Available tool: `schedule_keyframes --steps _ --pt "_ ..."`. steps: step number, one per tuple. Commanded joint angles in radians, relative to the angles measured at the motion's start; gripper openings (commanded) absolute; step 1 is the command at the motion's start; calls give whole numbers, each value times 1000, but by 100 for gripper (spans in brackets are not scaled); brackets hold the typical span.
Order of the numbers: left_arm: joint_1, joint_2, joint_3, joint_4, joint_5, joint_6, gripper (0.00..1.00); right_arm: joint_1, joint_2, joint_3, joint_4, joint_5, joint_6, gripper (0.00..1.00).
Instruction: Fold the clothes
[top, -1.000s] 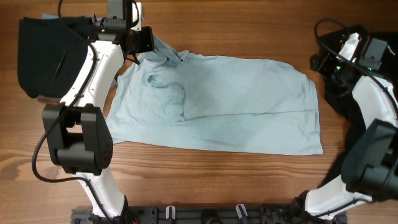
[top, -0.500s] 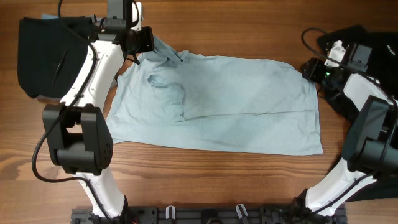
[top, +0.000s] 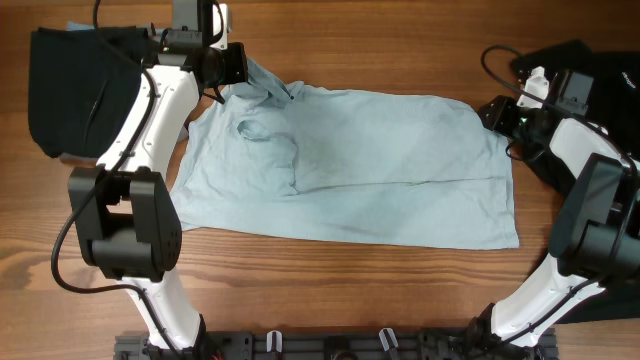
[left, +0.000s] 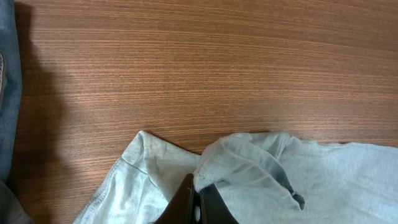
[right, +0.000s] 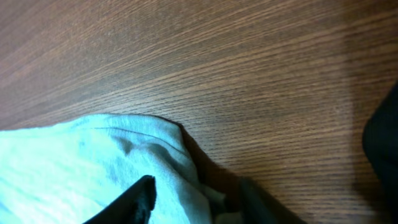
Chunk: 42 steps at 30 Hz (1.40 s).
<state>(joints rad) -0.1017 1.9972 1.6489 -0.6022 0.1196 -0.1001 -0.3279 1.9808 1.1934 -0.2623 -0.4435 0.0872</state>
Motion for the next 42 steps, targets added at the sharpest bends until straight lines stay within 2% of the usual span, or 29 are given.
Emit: schedule_keyframes --steps 1,2,4,12,19,25,27,33,37,42 --pt "1 -13 8 0 -5 -13 4 7 25 -9 14 32 3 19" --pt "1 -13 8 0 -5 -13 4 7 25 -9 17 32 15 4" --pt "1 -13 8 1 -5 -13 4 7 22 -8 23 15 52 4" --pt "1 -13 8 0 -5 -13 4 7 -39 -8 -45 -56 38 4" --pt "1 -13 8 0 -5 -13 4 47 -42 -8 -256 -31 -47 4" --pt "1 -13 8 -3 -5 -13 4 43 -55 0 -248 -30 -21 5" --pt "1 -13 8 -7 -5 -13 4 42 -75 10 -236 -33 -22 8" --pt "1 -13 8 -15 -5 -13 4 38 -179 20 -151 -52 -31 34" --pt "1 -13 8 -15 -5 -13 4 38 -187 20 -127 -38 -31 44" --pt "1 -13 8 -15 -5 -13 4 39 -138 6 -129 86 0 47"
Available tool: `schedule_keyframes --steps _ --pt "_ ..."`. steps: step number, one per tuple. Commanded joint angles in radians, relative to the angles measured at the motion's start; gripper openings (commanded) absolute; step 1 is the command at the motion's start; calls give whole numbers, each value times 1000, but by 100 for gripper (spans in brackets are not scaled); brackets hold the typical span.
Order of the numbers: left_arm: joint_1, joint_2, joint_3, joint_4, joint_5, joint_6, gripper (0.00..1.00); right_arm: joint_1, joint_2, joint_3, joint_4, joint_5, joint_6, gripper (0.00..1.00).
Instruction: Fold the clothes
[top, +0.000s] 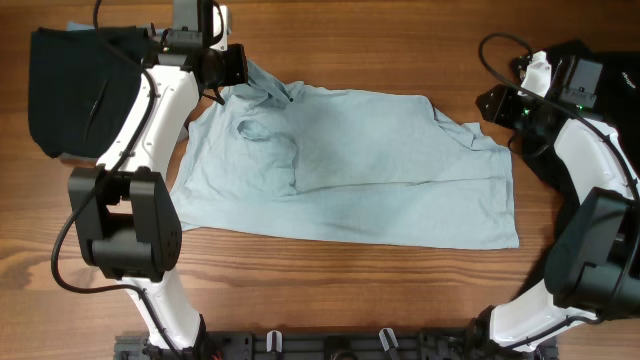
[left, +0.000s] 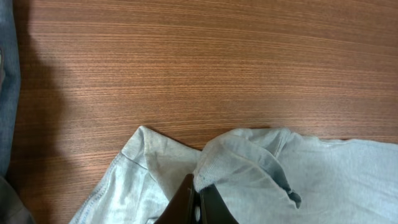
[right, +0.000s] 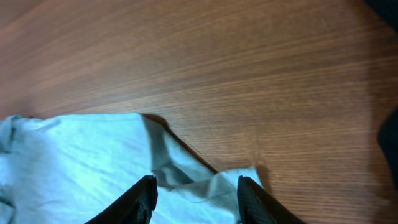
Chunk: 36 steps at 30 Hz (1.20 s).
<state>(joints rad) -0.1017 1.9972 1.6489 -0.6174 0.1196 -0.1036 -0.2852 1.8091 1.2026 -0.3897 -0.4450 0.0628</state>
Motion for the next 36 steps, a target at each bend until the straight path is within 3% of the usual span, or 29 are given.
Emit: schedule_keyframes --steps 1,7,18,22,25,36 --pt "1 -13 8 0 -5 -10 4 -4 51 -5 -4 93 24 47" --pt "1 -13 8 0 -5 -10 4 -4 146 -6 -4 85 23 45" --pt "1 -13 8 0 -5 -10 4 -3 212 -7 1 48 18 34" --pt "1 -13 8 0 -5 -10 4 -3 216 -7 31 48 19 25" --pt "1 -13 8 0 -5 -10 4 -3 216 -7 58 47 19 4" --pt "1 -13 8 0 -5 -10 4 -11 154 16 88 10 16 4"
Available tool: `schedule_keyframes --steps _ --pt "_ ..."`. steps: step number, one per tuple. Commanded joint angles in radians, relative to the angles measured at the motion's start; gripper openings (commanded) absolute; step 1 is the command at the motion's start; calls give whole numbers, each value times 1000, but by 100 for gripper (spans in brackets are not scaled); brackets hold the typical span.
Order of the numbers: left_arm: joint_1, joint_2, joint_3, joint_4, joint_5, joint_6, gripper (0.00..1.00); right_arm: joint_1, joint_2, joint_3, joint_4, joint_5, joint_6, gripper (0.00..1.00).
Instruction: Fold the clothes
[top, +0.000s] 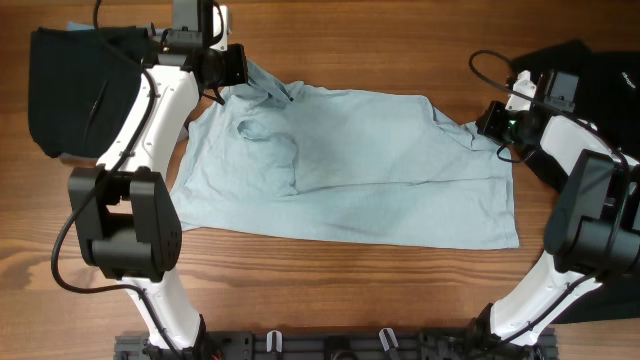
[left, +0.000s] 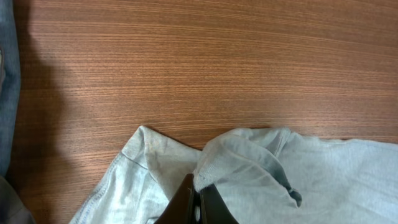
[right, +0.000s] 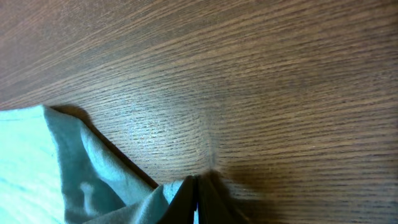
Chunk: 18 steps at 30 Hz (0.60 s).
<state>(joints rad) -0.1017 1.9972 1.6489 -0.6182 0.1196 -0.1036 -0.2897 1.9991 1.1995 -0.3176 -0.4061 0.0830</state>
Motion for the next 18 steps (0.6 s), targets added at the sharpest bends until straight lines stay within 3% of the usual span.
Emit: schedule_keyframes --steps 1,18 --pt "1 -13 8 0 -5 -10 4 -6 -44 19 19 -29 -4 4" --pt "1 -13 8 0 -5 -10 4 -27 -86 20 -2 -29 -33 4"
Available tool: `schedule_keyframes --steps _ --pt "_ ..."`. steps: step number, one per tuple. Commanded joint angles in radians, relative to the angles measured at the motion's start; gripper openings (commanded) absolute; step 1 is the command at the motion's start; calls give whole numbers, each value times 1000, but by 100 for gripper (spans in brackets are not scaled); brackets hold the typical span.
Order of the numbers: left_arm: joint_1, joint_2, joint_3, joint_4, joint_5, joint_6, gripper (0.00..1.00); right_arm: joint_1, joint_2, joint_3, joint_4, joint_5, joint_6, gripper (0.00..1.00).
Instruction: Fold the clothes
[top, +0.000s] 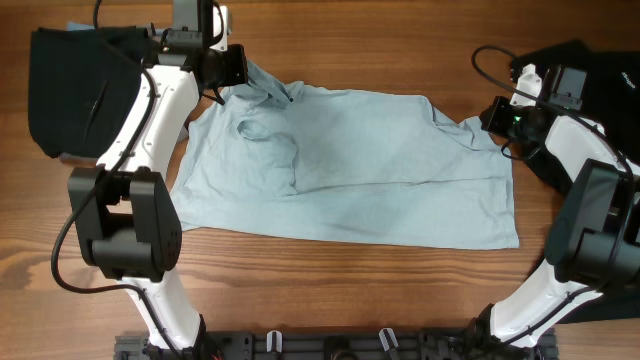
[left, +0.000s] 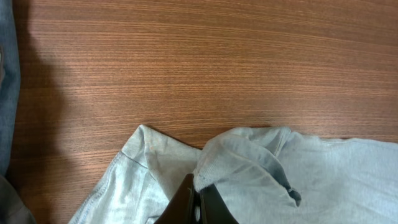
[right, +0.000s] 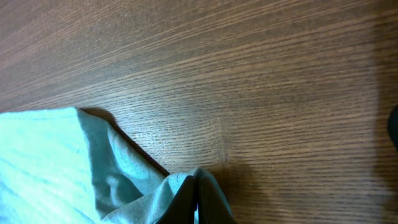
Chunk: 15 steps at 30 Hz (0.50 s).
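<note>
A light blue T-shirt (top: 350, 165) lies spread on the wooden table, collar end to the left. My left gripper (top: 238, 68) is at its far left corner, shut on a bunched fold of the shoulder (left: 249, 168); the fingers (left: 198, 194) meet on the cloth. My right gripper (top: 493, 115) is at the shirt's far right corner, shut on a pinched peak of the hem (right: 186, 183). That corner is rumpled, with a flap (right: 106, 168) folded back toward the shirt.
A black garment (top: 70, 85) lies at the far left and another black garment (top: 600, 65) at the far right, behind the right arm. Blue denim (left: 6, 93) shows at the left edge of the left wrist view. A cable (top: 485, 60) loops near the right gripper.
My right gripper, still shut on the hem corner, has shifted slightly to the right and away. The left gripper and the rest of the shirt have not moved.
My right gripper first stood open around the flat far right corner of the shirt. Then it was open and farther back, with the corner rumpled inward. Then it was shut on that corner, as it is now. The left gripper stayed shut on the shoulder throughout.
</note>
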<state>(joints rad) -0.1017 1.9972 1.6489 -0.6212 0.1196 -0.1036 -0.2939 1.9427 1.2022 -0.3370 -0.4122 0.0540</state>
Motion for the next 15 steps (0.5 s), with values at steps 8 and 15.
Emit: schedule_keyframes --steps 8,15 --pt "1 -25 8 4 -5 -9 4 -113 -69 47 90 -126 163 4" --pt "2 -75 8 -1 -6 -9 4 -142 -91 47 65 -241 168 4"
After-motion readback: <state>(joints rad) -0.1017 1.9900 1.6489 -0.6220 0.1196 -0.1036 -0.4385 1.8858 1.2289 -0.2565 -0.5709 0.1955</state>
